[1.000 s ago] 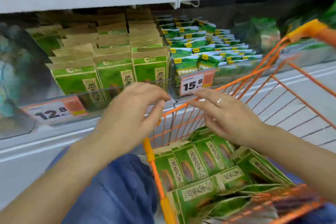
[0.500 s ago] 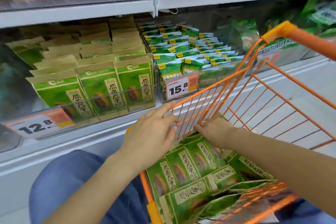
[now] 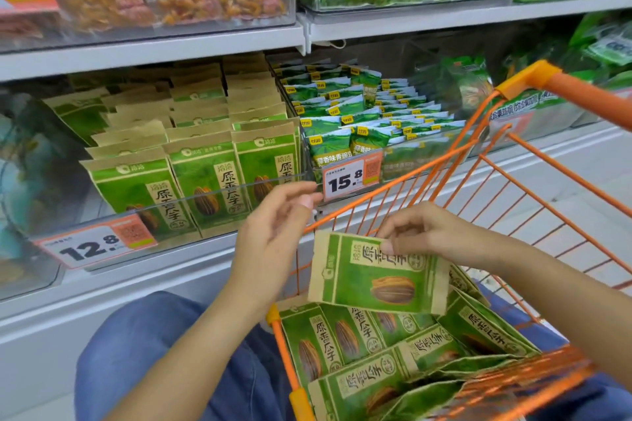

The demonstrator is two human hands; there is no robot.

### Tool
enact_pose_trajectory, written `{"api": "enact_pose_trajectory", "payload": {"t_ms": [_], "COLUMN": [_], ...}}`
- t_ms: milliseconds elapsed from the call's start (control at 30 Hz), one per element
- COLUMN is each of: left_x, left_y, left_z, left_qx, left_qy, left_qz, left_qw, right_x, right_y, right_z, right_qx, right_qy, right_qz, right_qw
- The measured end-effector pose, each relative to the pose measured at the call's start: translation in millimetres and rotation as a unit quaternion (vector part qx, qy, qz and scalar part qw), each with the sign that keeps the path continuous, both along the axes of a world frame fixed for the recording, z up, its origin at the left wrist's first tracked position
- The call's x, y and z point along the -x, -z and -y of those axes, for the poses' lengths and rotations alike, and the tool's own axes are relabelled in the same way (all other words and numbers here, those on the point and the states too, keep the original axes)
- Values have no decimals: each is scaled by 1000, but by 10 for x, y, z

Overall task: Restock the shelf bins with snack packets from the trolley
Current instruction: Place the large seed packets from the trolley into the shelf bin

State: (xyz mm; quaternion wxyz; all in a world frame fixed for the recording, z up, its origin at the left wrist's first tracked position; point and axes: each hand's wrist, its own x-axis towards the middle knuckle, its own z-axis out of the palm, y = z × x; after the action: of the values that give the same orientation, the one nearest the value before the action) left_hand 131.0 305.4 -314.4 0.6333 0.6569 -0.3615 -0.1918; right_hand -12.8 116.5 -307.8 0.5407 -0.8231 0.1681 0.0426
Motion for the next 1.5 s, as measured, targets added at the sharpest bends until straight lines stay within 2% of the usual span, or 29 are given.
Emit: {"api": "enact_pose_trajectory", "payload": {"t_ms": [67,133,233,300,400,467,500,533,600,633,700,800,900,1000,1100,1133,1233,1267,1300,1400,1500], "left_x": [-27,-53,-175,-315,-479,-595,-666,-753,-927,-1009,-1158,-1349,-1566,-1831,-2148,-2242,-2479,-2519,-2547,-2685,-2812], "left_y": [-64,-128,-257,-359,-509,-615,-678,-737,-848,-872,-805,-554,-305,-278,-383,-434,-497,-523,-547,-557,-575], "left_z": [-14,-77,-284,-482,-781,-1015,-1162,-1320,-1614,-1721,-1824,-1774,-1655,-1485,-1289,-1226,-1049,-987,-921,-720,-588], "left_qx": [29,39,72,78,24,40,64,86,94,88,63,-34,-101,-171,-275,-321,-478,-495,-501,-563,-567], "left_qy": [5,14,-16,-42,-80,-156,-200,-240,-304,-327,-348,-349,-330,-330,-314,-308,-306,-308,-307,-278,-284], "left_qz": [-97,-147,-222,-228,-115,-49,-15,30,143,194,277,392,417,419,438,460,536,552,561,498,461], "left_qw": [995,988,972,970,990,986,977,967,937,921,893,851,841,828,796,768,625,596,584,598,620], "right_x": [-23,-115,-381,-614,-1005,-1255,-1364,-1460,-1619,-1692,-1805,-1889,-1865,-1863,-1879,-1882,-1881,-1883,-1885,-1879,-1872], "right_y": [-154,-269,-366,-406,-429,-415,-388,-354,-288,-259,-182,7,170,210,210,212,217,217,217,213,207], "right_z": [-149,-300,-527,-694,-935,-1108,-1180,-1231,-1299,-1317,-1339,-1325,-1301,-1293,-1300,-1297,-1296,-1295,-1296,-1303,-1310], "right_qx": [-84,-127,-117,-125,-150,-135,-85,14,243,305,365,437,457,443,445,446,449,449,448,448,449], "right_qy": [18,48,92,122,141,105,77,54,27,20,11,14,14,34,35,34,32,33,33,32,32], "right_qz": [47,106,193,244,284,283,278,274,282,293,303,306,313,326,331,332,330,329,329,327,326], "right_qw": [995,985,970,954,936,944,954,960,928,906,880,846,832,834,831,830,830,830,831,831,831]}}
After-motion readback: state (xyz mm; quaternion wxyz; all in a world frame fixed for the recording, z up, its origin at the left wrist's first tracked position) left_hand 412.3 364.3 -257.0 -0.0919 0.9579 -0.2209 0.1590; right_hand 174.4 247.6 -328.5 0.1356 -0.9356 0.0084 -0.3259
